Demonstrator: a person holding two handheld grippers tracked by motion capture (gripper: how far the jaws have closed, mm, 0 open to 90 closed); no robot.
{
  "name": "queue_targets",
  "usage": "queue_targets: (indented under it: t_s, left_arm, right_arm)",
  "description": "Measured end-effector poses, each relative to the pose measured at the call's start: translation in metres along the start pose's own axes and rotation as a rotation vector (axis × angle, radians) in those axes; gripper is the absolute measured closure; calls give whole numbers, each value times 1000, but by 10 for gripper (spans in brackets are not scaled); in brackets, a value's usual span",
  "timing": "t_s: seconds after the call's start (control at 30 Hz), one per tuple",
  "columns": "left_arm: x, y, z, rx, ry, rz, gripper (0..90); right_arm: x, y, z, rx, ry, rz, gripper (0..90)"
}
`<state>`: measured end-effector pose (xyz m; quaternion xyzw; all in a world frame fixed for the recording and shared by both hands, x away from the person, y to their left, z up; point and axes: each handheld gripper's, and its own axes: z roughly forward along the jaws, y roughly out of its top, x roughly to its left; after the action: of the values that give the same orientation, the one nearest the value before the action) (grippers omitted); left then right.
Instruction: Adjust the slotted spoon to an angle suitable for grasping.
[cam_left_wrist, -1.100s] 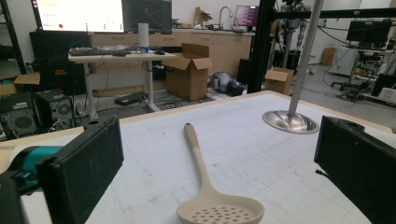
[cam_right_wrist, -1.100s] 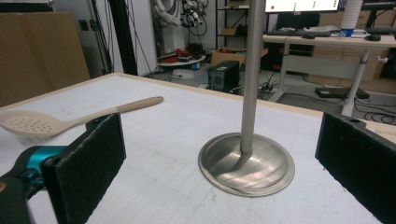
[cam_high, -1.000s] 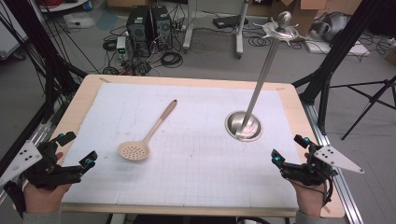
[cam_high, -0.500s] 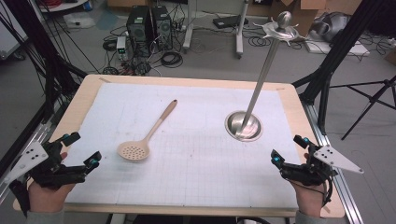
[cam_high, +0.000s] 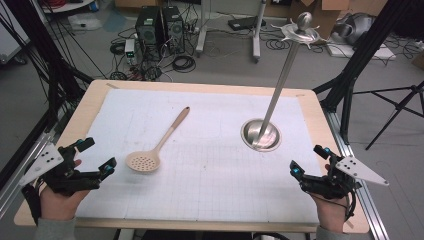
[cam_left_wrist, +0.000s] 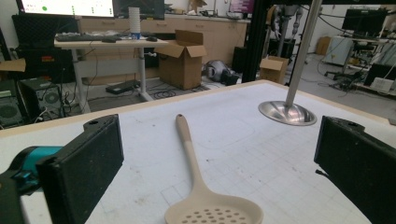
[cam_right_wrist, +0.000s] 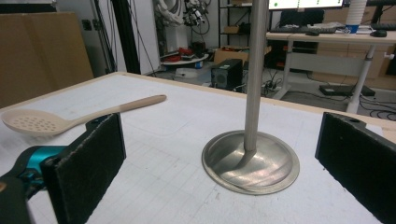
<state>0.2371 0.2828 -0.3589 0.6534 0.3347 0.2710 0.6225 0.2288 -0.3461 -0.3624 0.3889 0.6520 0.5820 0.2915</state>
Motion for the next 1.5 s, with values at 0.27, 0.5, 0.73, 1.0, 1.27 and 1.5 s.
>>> queue_targets:
  t_s: [0.27,0.5,0.73,1.0,1.27,1.5]
  left_arm:
    - [5,5,24,42,-21,6,100]
    - [10,-1,46,82,-30,-24,243]
    - [13,-2,71,139,-49,-26,321]
    - [19,-7,96,204,-32,-25,352]
    - [23,-13,112,258,-24,-32,384]
    - [29,-12,128,319,-31,-64,483]
  right_arm:
    - [1,-1,4,7,10,-6,8]
    - [2,-1,5,12,16,-1,9]
    - [2,0,5,10,23,-3,9]
    - [2,-1,5,14,30,-1,9]
    - [2,-1,6,13,33,-2,9]
    - [2,0,6,13,36,1,9]
